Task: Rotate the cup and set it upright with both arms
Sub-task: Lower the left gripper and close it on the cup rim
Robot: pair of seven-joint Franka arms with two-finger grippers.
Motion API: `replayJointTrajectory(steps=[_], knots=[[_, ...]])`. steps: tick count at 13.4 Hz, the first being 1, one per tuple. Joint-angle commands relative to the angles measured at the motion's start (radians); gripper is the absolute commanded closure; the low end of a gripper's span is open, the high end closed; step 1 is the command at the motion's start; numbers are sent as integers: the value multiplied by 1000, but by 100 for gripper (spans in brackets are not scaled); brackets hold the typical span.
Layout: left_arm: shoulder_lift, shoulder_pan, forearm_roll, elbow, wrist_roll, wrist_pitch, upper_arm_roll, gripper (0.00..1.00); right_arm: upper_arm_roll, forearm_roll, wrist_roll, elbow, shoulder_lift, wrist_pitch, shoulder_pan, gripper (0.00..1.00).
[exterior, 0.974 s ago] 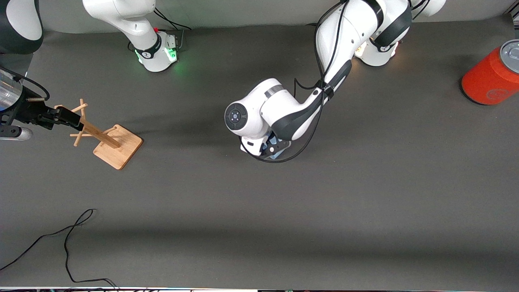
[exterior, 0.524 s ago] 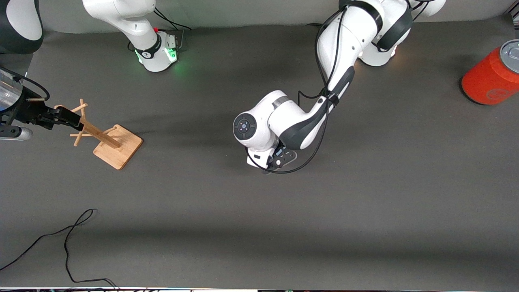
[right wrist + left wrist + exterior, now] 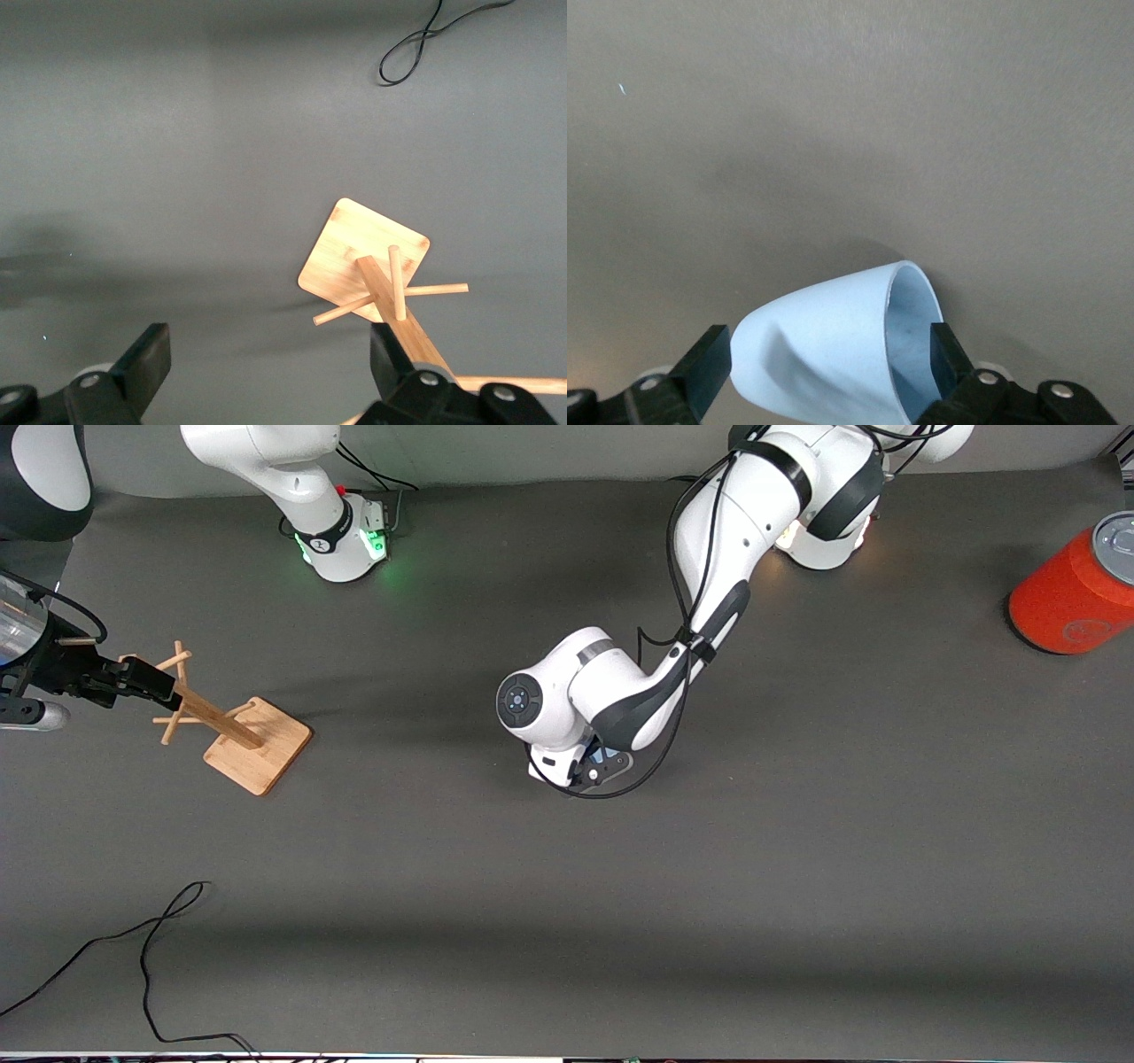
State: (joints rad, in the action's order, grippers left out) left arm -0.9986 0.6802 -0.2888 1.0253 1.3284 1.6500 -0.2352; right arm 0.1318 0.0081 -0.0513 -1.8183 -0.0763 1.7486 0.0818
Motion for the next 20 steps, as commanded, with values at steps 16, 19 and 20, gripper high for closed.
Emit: replayJointTrajectory(steps=[16, 19, 20], knots=[[34, 22, -3, 9, 9, -174, 7, 74, 45, 21, 27, -24, -43, -6, 1, 0], [37, 21, -1, 7, 8, -194, 2, 99, 45, 23, 27, -24, -42, 0, 3, 0], [37, 21, -1, 7, 8, -194, -1, 100, 45, 26, 27, -24, -42, 2, 3, 0]])
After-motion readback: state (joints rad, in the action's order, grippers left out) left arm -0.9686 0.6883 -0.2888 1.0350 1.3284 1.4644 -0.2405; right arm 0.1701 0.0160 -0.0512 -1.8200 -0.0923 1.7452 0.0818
